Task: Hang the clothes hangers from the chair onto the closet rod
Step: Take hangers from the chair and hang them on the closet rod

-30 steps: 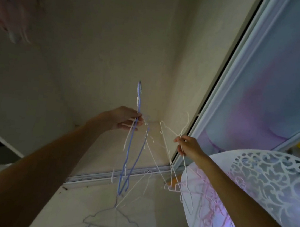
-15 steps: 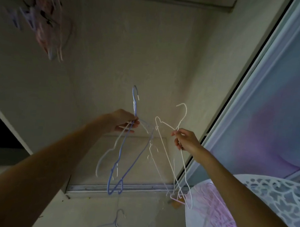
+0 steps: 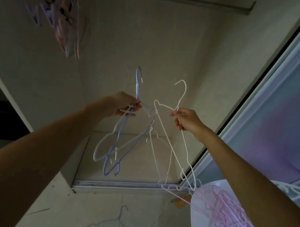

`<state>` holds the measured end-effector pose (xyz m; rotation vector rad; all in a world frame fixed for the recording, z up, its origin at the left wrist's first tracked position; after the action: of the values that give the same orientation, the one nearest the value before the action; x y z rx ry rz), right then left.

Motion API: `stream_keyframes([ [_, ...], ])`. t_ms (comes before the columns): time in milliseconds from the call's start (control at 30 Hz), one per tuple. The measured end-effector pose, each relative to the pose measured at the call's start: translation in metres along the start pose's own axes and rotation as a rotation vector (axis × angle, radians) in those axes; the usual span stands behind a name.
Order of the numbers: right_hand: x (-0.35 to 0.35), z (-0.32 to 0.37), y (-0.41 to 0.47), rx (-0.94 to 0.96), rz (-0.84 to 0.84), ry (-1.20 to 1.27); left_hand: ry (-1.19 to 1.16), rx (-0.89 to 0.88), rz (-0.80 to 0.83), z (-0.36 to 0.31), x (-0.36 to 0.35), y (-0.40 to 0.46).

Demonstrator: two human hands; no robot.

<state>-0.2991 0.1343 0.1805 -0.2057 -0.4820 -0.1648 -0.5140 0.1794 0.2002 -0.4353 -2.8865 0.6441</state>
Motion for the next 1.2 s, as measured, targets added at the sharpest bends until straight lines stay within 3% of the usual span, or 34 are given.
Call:
stream_keyframes([
  [567,-0.037,0.059,0.043,-0.025,-0.062,-0.062,0.084,-0.071,0.083,-0.048,0.062,0.033],
  [933,-0.053,0.091,0.089,-0.007,0.007,-0.088,0.021,-0.063,-0.006,-0.063,0.091,0.051],
  [1200,-0.062,0.135,0.124,0.108,0.05,-0.171,-0.01,-0.074,-0.157,-0.085,0.122,0.052],
])
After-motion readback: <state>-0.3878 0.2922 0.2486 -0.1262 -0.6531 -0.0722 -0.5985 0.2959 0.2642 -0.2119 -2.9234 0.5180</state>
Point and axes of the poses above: each hand's wrist, its own y-axis towards the middle knuckle, its own x-axis out of the back of the hand, z = x × y, the point moved 6 cm from there along y, towards the middle knuckle, and after that the axes turned 1 degree about -y, right-handed, at the moved point
